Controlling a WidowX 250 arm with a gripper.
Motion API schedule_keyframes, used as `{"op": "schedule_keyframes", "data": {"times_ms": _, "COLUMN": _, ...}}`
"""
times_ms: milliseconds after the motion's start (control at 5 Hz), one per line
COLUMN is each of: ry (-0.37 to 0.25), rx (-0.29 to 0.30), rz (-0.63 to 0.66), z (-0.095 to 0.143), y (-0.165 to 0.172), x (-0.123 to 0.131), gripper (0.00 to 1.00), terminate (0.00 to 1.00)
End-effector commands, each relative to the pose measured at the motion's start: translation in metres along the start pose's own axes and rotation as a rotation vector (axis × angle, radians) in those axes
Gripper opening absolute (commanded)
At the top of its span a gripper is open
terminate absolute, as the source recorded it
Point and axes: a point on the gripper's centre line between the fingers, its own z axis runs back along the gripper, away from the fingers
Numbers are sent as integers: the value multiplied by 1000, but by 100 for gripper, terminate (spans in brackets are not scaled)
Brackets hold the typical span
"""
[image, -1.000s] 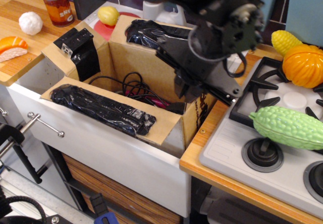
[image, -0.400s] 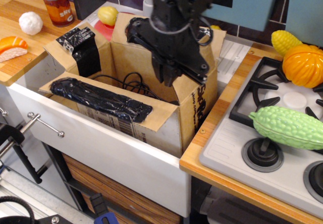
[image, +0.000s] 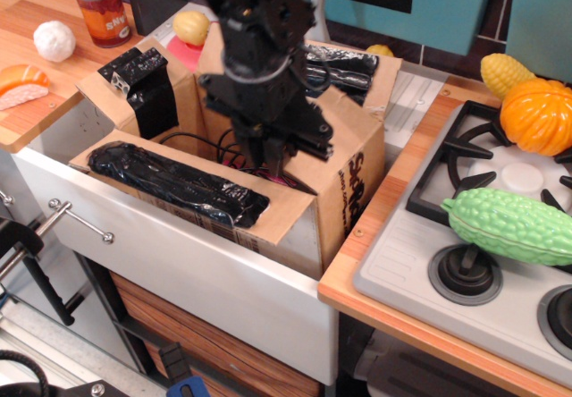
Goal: Close small4fbox flaps
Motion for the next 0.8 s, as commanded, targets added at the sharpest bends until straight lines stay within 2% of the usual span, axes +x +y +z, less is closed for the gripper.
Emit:
{"op": "schedule_keyframes", "data": {"times_ms": 0, "ry": -42, "rx": -5, "rz": -5, "z": -7, "y": -7, "x": -9, "gripper": 100, "terminate": 0}}
{"op": "schedule_keyframes", "data": {"times_ms": 200, "ry": -48, "rx": -12, "rz": -25, "z": -7, "y": -11, "x": -14, "gripper": 100, "terminate": 0}}
{"op": "schedule_keyframes", "data": {"times_ms": 400, "ry": -42, "rx": -47, "rz": -16, "z": -17, "y": -14, "x": -16, "gripper": 100, "terminate": 0}}
{"op": "schedule_keyframes", "data": {"times_ms": 600, "ry": -47, "rx": -44, "rz": -16, "z": -23, "y": -16, "x": -14, "gripper": 100, "terminate": 100}}
